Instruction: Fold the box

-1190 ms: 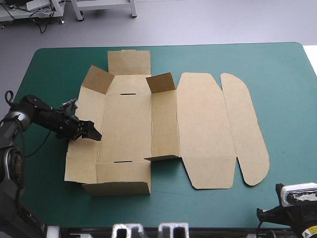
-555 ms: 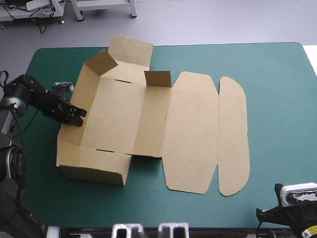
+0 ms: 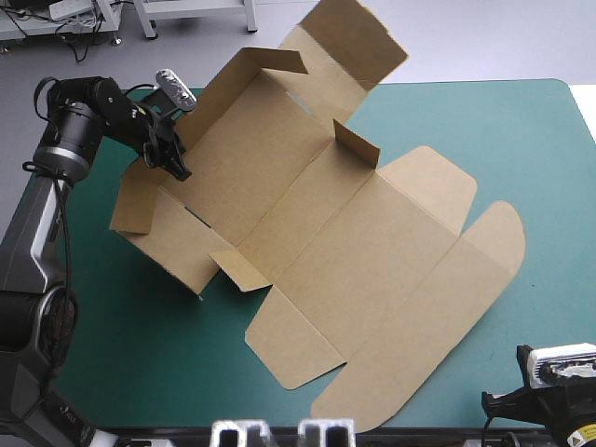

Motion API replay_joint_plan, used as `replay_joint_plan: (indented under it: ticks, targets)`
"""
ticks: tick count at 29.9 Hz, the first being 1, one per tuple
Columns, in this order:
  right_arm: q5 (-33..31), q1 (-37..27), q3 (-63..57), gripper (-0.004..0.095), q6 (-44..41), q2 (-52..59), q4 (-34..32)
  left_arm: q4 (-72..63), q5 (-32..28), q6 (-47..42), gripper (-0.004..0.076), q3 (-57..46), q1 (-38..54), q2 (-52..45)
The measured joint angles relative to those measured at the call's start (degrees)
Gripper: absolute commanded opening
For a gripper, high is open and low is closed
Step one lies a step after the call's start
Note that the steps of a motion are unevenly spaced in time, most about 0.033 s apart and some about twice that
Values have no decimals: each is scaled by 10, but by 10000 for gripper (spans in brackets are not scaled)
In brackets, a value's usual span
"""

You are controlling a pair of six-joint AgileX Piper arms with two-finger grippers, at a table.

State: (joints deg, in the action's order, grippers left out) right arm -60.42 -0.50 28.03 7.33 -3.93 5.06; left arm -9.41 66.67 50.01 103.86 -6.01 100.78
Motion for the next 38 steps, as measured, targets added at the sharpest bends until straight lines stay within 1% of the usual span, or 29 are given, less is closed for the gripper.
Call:
replay_joint_plan:
  ticks: [6,10,15,22,25,27,32,38]
  targets:
    - [0,0,0,-13,0,0,0,7,-39,46,-9,49,-49,0]
    - [0,0,0,-13,0,0,0,12,-47,69,-9,72,-85,0]
    - [0,0,0,-13,0,0,0,19,-47,105,-9,74,-131,-4]
    - [-6,0,29,-13,0,-7,-1,87,-34,94,-9,74,-211,-16]
    - [-15,0,67,-13,0,-37,-7,124,-36,64,-9,72,-246,-16]
    - [-16,0,101,-13,0,-61,-10,173,-46,26,-9,57,-272,-20]
    - [-12,0,194,-13,0,-139,-13,302,-73,-65,-9,-15,-330,-33]
    - [-11,0,301,-13,0,-234,-2,458,-143,-222,-9,-131,-394,-67]
